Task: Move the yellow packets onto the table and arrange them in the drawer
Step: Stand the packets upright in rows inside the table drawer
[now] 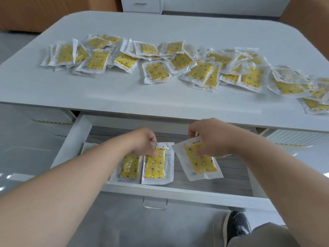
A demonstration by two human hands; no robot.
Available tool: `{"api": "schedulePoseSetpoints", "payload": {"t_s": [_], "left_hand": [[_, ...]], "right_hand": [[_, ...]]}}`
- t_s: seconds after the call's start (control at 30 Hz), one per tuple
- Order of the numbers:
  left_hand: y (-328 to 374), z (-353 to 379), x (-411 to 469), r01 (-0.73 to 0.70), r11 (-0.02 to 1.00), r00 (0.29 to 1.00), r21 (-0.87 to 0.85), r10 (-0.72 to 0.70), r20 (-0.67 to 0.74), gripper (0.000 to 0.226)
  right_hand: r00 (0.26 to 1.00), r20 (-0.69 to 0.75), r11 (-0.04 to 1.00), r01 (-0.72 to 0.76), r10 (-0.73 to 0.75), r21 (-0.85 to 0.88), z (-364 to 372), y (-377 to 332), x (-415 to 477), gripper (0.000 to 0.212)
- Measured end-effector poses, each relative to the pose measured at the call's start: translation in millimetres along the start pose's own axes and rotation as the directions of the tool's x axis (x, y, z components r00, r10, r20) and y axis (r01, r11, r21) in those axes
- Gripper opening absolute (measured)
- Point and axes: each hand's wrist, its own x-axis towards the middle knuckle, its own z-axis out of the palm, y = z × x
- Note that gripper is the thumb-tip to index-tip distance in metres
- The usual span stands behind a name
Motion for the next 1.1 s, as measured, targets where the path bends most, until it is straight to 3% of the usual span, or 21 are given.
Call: {"api": "schedulePoseSetpoints", "payload": {"t_s": [0.17, 0.3, 0.5, 0.7, 1.1], "left_hand": [[-10.9, 13.6, 22.0, -0.064, 0.996, 0.997, -0.06, 0.061, -0.043, 0.04], [-12.0, 18.5, 28.4, -0.113, 0.993, 0.993, 0.044, 0.115, -0.024, 0.04], [-22.4, 26.6, 28.5, -0.081, 0.974, 0.996, 0.211, 0.085, -0.012, 0.032], [-21.8, 22.4, 24.4, -0.068, 0.941, 0.997, 0.332, 0.08, -0.022, 0.072], [-30.5, 35.3, 16.7, -0.092, 0.935, 0.993, 0.344, 0.112, -0.038, 0.051]], "right_hand": [[0.997, 0.055, 0.999, -0.044, 0.045, -0.023, 21.1, 2.6, 20.0, 0.026], [0.997, 0.063, 0.998, -0.052, 0.054, -0.026, 28.8, 5.3, 32.6, 0.027], [0.991, 0.127, 0.999, -0.044, 0.046, -0.021, 39.3, 5.2, 47.0, 0.031], [0.978, 0.204, 0.977, -0.076, 0.035, 0.201, 65.2, 13.7, 62.8, 0.029], [0.974, 0.226, 0.94, -0.105, 0.031, 0.325, 83.0, 19.8, 71.0, 0.032]]}}
